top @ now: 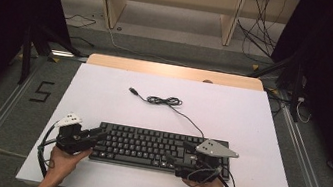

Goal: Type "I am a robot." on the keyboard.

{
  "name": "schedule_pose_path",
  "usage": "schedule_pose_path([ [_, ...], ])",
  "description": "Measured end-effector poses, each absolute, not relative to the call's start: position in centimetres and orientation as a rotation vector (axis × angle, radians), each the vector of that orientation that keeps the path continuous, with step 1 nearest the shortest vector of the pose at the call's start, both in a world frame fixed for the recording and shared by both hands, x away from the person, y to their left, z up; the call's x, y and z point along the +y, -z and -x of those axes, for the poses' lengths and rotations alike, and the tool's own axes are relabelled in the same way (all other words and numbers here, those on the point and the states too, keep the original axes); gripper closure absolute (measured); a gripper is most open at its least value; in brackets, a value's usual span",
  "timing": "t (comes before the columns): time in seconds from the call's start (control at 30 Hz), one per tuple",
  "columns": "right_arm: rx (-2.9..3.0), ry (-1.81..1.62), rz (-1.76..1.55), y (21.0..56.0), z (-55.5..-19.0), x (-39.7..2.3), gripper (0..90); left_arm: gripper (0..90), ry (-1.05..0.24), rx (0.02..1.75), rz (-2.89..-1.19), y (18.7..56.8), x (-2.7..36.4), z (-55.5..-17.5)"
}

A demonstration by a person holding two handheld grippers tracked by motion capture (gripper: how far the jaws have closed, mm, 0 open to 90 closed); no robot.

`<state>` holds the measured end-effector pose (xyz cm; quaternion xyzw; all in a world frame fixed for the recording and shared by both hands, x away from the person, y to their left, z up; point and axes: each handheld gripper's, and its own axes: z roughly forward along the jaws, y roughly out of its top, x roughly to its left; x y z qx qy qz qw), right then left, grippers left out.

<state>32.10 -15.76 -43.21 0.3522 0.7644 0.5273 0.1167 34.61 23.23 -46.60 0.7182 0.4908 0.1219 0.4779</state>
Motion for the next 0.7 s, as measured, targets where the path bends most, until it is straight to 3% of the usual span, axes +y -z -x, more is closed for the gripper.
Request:
schedule_pose_path([
  [0.33, 2.237, -1.546, -1.03, 43.2, -32.1, -15.7, 26.5, 87.5, -0.286, 1.188, -1.848, 47.3, 22.2, -35.0],
  [0.7, 2.24, -1.546, -1.029, 43.2, -32.1, -15.7, 26.5, 88.9, -0.278, 1.194, -1.885, 47.8, 21.8, -35.3],
])
